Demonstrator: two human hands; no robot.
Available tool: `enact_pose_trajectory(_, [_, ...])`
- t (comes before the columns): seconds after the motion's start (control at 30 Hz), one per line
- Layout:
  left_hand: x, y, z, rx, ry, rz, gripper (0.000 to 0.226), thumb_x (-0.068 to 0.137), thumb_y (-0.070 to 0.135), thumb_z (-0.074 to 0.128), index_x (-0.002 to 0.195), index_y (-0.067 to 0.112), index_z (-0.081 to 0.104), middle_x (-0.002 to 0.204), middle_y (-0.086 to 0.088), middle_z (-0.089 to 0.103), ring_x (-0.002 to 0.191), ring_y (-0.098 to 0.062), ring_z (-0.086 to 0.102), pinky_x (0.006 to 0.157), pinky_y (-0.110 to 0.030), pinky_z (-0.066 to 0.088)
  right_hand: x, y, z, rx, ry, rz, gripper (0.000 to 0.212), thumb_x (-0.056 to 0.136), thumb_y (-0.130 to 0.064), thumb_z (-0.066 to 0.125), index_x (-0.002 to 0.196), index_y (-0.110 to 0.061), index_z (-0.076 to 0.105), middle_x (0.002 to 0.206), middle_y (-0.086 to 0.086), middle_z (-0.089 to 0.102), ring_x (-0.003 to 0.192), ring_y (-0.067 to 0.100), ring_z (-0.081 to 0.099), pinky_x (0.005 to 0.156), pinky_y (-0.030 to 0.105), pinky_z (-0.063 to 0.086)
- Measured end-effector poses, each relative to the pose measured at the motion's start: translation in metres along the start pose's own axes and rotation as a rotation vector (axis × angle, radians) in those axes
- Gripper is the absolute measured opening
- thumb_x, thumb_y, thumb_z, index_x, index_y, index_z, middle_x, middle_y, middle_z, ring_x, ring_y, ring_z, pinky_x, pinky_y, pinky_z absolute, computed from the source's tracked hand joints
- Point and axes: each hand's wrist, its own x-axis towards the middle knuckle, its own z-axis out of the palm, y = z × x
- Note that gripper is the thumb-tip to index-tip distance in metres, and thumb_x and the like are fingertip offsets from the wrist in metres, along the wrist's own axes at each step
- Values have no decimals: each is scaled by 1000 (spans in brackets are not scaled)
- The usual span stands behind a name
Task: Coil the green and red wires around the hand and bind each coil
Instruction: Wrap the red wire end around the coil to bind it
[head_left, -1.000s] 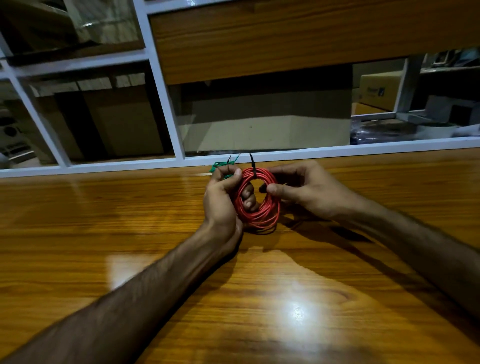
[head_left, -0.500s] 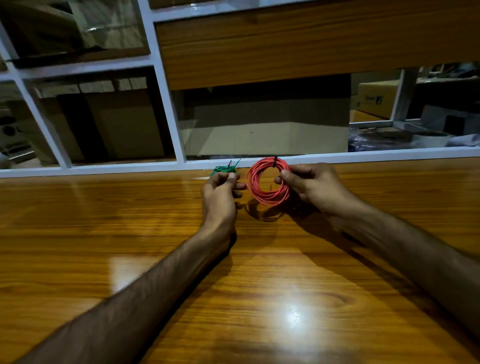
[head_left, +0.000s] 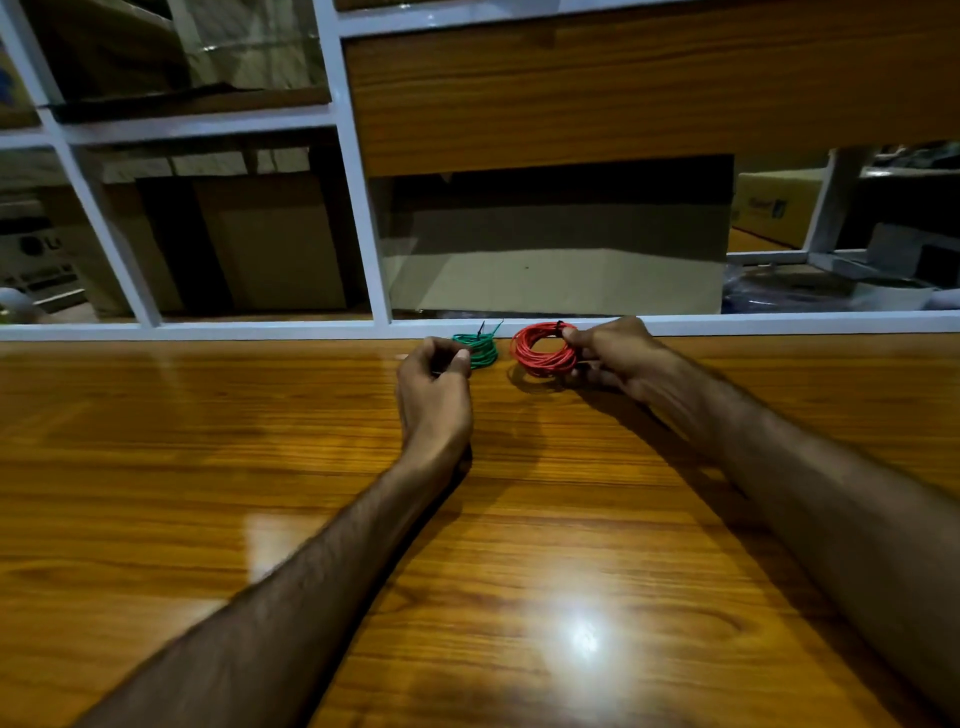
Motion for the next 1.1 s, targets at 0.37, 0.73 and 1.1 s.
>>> enact_pose_trajectory(0.37, [11,-10,-2,46,-13,94,14,104,18,60,96,27,69,104,-3,69,91,-22,60,94,-63,56,43,-1,34,-361,88,-68,29,94,-31,73,102,-5,66,93,12,75,78,24,77,70,36,65])
enact_pose_trajectory(0.73, [15,-19,-1,72,-123,103,13,101,20,63,92,26,70,93,-1,66,86,-26,58,76,-44,46,31,3,21,-628,226,-181,41,97,-50,63,93,-10,71,85,6,73,73,19,66,58,30,48])
enact_pose_trajectory(1.1, [0,-8,-2,177,-169,158,7,103,15,61,106,15,68,103,-4,67,100,-24,67,86,-49,63,-67,13,-44,-719,198,-443,25,100,-30,64,117,-13,72,104,-5,68,96,11,60,80,31,48])
